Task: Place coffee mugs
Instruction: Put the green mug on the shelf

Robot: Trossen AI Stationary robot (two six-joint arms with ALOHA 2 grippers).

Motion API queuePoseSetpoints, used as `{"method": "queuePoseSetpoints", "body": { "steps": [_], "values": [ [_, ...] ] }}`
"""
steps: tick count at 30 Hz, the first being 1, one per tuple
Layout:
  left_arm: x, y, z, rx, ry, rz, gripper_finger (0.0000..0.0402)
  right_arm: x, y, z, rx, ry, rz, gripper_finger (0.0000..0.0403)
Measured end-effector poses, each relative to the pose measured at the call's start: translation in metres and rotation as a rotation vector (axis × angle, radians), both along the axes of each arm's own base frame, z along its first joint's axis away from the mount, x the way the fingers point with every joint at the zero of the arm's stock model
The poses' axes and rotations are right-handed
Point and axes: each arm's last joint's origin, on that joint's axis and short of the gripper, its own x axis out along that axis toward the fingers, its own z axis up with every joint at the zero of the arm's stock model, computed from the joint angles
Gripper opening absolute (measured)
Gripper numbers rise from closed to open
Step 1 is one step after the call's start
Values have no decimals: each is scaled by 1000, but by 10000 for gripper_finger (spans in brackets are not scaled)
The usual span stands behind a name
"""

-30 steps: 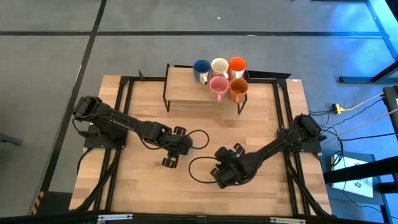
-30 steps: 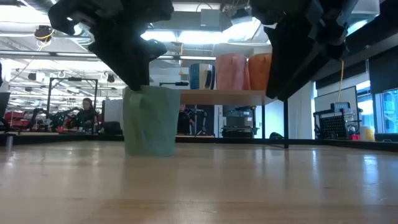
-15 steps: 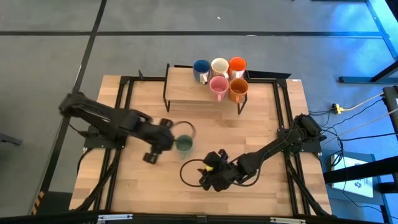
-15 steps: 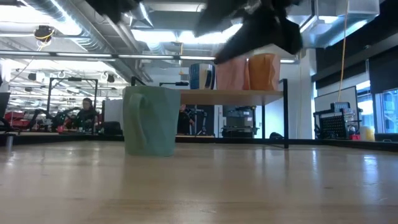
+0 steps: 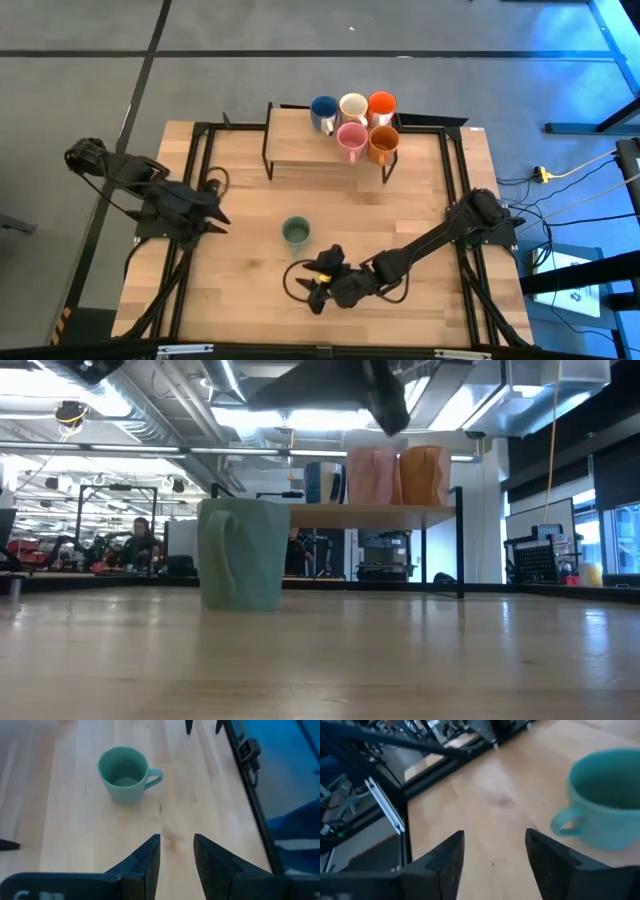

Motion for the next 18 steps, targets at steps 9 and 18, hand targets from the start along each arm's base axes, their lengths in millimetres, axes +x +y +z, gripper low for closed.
{"method": "queuePoseSetpoints", "body": {
  "steps": [9, 18],
  "values": [
    [-22, 10, -1, -48, -62, 39, 112, 20, 9, -38, -46, 34, -70, 193],
    [-21, 10, -1, -33, -64, 53, 112, 25, 7, -77, -36, 72, -180, 193]
  ]
}}
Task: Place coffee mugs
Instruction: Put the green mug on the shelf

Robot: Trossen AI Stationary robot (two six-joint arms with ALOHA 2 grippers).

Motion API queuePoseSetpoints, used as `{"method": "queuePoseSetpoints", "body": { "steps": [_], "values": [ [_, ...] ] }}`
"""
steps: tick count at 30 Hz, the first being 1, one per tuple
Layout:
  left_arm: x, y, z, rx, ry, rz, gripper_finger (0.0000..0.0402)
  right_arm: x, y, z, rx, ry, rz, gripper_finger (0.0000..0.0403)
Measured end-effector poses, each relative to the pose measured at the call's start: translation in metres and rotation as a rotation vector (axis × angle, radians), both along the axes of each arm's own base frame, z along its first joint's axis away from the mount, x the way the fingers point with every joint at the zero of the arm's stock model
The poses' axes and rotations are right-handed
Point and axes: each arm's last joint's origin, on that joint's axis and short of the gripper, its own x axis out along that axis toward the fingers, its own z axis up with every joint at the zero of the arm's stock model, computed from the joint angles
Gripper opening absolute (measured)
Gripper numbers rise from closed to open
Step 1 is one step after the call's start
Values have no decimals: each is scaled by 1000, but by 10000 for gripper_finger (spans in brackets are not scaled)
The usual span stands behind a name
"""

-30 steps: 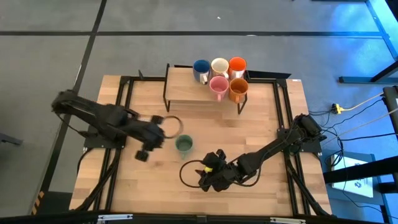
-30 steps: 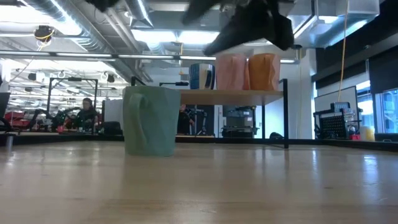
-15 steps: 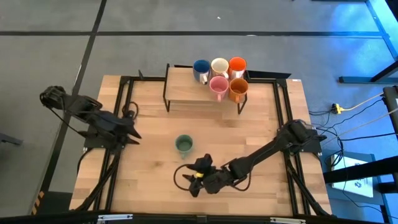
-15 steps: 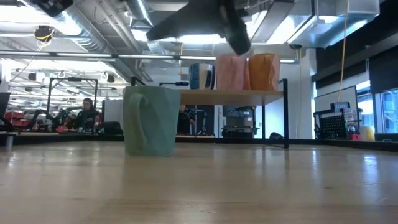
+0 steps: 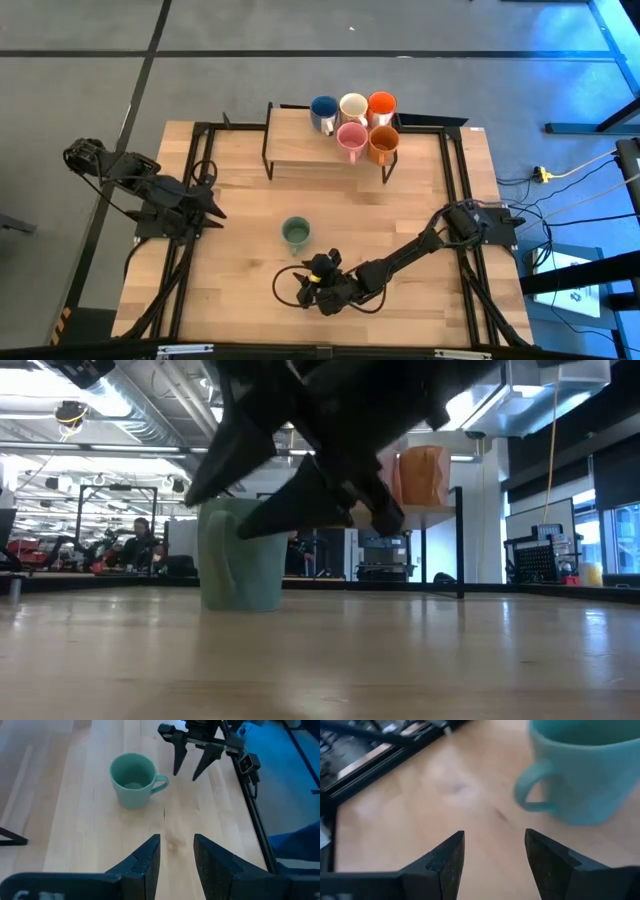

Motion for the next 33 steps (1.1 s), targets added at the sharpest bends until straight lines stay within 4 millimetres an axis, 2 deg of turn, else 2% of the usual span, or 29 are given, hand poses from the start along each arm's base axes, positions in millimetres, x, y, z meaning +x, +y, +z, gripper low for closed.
{"method": "queuePoseSetpoints", "body": {
  "steps": [8, 18, 26, 33],
  "values": [
    [0, 0, 0, 3, 0, 3, 112, 7, -15, -7, -50, -34, -118, 193],
    [0, 0, 0, 6, 2, 6, 112, 18, -22, -23, -78, -14, -40, 193],
    [0, 1, 0, 13, 0, 13, 112, 25, -30, -24, -132, -34, -40, 193],
    [0, 1, 0, 19, -3, 21, 112, 35, -41, -23, -153, -46, 46, 193]
  ]
}}
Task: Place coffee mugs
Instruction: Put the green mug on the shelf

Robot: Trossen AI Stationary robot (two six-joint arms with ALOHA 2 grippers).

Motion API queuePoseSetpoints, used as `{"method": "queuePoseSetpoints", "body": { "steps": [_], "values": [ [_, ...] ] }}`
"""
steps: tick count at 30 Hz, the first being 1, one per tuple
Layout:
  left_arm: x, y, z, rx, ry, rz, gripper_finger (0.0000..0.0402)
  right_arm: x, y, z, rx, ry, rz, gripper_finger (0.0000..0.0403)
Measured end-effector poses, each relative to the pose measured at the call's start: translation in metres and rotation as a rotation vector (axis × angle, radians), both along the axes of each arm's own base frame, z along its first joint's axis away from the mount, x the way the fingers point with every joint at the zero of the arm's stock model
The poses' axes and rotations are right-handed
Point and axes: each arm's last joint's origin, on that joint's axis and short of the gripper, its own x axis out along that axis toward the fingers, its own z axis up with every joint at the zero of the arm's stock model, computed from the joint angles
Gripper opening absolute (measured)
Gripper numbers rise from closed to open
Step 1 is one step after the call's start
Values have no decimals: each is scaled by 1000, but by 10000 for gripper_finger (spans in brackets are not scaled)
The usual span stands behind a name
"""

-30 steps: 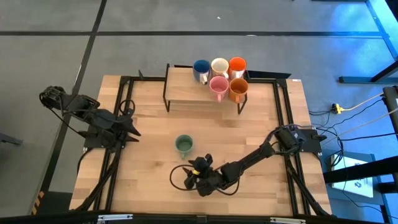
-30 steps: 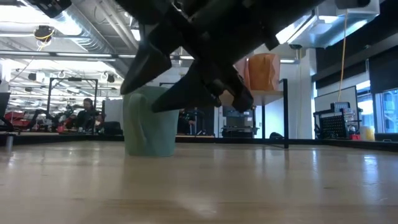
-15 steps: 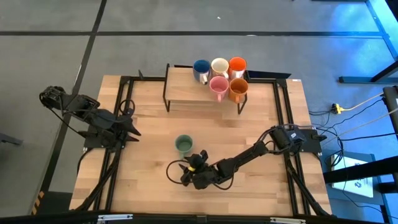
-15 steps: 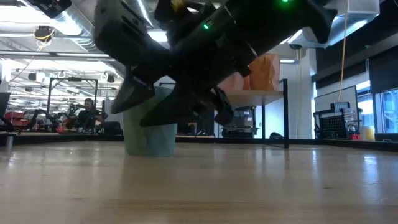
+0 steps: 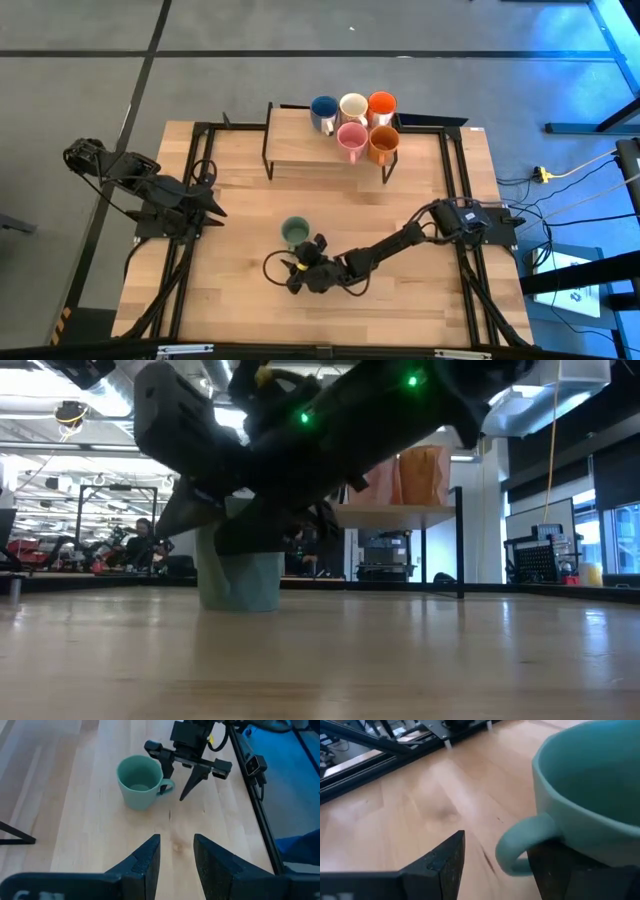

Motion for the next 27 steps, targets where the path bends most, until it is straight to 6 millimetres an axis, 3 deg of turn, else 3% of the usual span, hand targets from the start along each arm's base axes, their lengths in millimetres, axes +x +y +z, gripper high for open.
{"method": "queuePoseSetpoints", "body": {
  "steps": [5, 13, 18, 27],
  "values": [
    [0, 0, 0, -5, 1, 4, 112, 1, -2, -3, -16, 18, 21, 163],
    [0, 0, 0, -5, 1, 5, 112, 0, -2, -2, -87, 49, 26, 24],
    [0, 0, 0, -5, 1, 5, 112, -2, -3, 6, -102, 69, 61, 27],
    [0, 0, 0, -8, 1, 6, 112, -9, -14, 54, -125, 88, 122, 11]
  ]
}}
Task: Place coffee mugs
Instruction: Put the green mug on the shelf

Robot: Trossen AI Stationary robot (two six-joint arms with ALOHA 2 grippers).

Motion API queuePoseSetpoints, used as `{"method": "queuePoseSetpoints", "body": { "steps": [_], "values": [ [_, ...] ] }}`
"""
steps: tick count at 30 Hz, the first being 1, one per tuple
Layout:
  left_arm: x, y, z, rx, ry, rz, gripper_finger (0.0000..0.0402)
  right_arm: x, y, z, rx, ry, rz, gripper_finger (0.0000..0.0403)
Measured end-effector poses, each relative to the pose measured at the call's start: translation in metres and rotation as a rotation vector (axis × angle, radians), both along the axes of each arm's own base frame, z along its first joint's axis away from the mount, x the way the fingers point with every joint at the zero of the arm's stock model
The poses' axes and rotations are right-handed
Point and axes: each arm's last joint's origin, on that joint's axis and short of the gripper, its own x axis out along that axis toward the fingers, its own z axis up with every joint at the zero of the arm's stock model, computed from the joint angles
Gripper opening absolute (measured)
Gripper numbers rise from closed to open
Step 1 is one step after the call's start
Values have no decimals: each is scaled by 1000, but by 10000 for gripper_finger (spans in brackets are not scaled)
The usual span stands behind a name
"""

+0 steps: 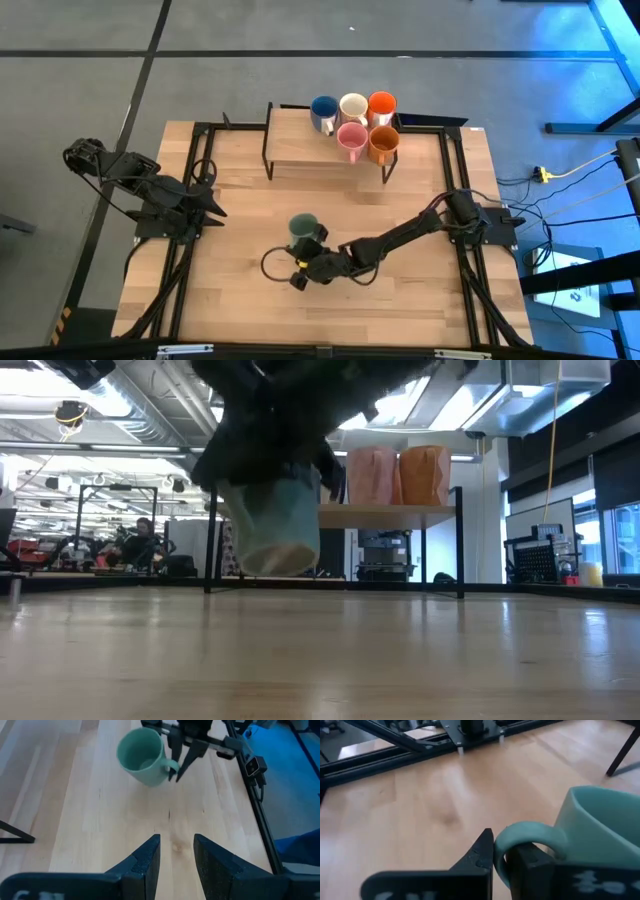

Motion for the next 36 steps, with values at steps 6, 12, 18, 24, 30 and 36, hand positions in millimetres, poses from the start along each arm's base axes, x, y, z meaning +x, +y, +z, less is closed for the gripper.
{"method": "queuePoseSetpoints", "body": {
  "steps": [6, 12, 18, 24, 30, 36],
  "values": [
    [0, 0, 0, -27, 8, 4, 112, 1, -27, 31, -42, -24, 26, 10],
    [-1, -2, 0, -79, 28, -8, 112, -15, -55, 48, -85, -27, -9, 10],
    [-1, -2, 0, -88, 31, 1, 112, -32, -79, 63, -134, -122, -41, 10],
    [-1, -1, 0, -83, 28, 6, 112, -35, -104, 72, -201, -202, -27, 10],
    [-1, -1, 0, -83, 28, 6, 112, -32, -132, 71, -232, -184, -13, 10],
    [0, -1, 0, -81, 27, 9, 112, -31, -159, 71, -255, -170, -23, 10]
  ]
}}
